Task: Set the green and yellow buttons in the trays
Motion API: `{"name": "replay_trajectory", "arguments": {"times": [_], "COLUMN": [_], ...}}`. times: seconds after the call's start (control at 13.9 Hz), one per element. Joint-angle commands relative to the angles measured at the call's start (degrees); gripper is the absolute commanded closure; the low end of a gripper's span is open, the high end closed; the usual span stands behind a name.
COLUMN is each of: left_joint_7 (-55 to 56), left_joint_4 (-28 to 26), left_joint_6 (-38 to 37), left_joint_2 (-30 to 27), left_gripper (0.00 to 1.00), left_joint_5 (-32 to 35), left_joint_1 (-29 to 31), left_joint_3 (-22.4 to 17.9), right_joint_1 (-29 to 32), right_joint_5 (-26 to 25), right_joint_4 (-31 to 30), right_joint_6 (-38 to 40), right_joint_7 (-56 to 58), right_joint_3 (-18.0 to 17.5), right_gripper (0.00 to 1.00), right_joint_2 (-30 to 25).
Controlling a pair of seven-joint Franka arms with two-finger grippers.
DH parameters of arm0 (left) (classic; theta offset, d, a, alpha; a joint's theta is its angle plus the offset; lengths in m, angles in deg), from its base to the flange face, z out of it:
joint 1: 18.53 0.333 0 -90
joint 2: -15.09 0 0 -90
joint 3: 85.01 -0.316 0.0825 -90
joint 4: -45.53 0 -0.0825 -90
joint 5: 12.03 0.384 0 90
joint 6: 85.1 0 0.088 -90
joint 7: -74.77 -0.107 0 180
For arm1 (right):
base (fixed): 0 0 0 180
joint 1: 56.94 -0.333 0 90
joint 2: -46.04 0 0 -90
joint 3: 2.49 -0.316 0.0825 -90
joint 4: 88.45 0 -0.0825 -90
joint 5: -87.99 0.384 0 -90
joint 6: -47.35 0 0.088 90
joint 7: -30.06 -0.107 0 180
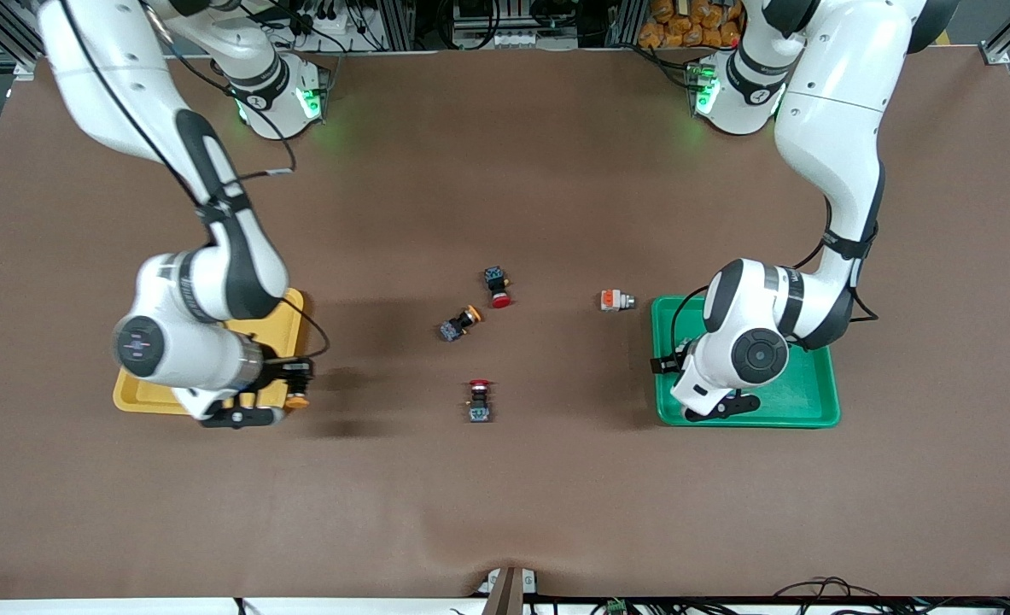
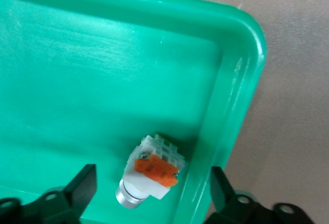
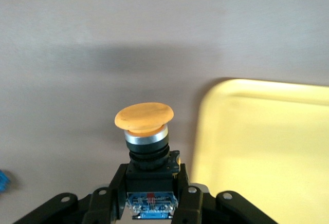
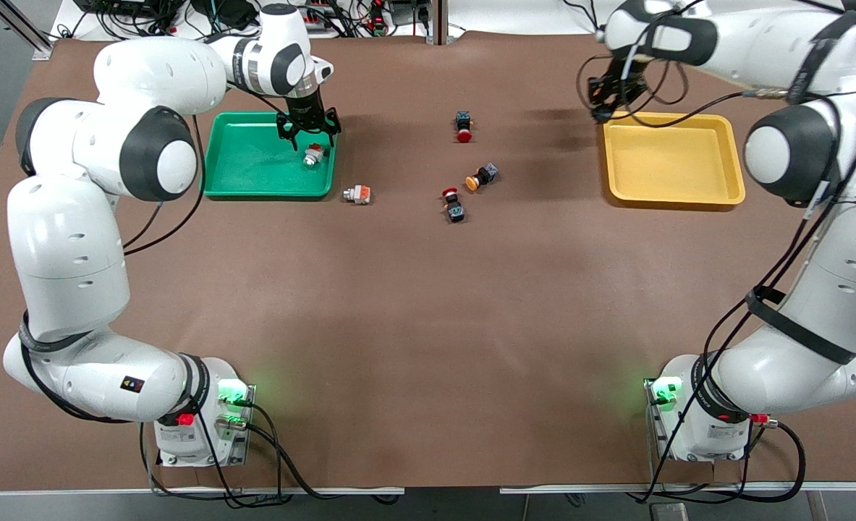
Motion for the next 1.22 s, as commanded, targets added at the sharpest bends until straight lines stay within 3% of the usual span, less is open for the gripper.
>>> {"name": "replay_trajectory", "arguments": {"times": [0.0,0.22,0.57,0.65,0.72,0.79,1.15], "left_joint_7": [2.85,11.46,8.23,8.14,8.14,8.14,7.96], "left_joint_4": [-0.20,-0.28,-5.11,-5.64,-6.17,-6.96,-16.01], "left_joint_6": [-0.50,-0.59,0.11,0.29,0.55,0.99,10.13], "left_joint_2": [-2.26,-2.80,-5.78,-5.87,-5.96,-6.13,-8.68], "left_gripper": [0.00,0.00,0.00,0.00,0.00,0.00,0.00], "left_joint_5": [0.21,0.30,5.64,5.83,6.01,6.44,8.38], "left_joint_1": [-1.20,-2.08,-3.13,-2.70,-3.13,-3.22,-3.40], "left_joint_3": [0.73,4.06,8.63,10.04,10.92,11.02,11.28], "right_joint_1": [5.94,11.83,20.71,21.86,22.22,21.79,14.41], "right_joint_5": [-2.32,-2.33,-4.08,-4.17,-4.08,-3.82,-3.03], "right_joint_4": [-1.15,-1.24,-1.15,-1.06,-1.15,-1.15,0.96], "right_joint_6": [3.43,5.55,6.96,6.96,6.96,6.96,6.87], "right_joint_7": [7.06,14.19,23.60,25.35,26.16,25.38,16.43], "right_joint_3": [-0.82,-0.82,-0.82,-0.82,-0.82,-0.91,-1.17], "right_gripper": [0.89,0.89,0.87,0.70,0.22,0.00,0.00], "right_joint_2": [-2.51,-2.52,-1.47,-0.59,-0.32,-0.15,2.40]}}
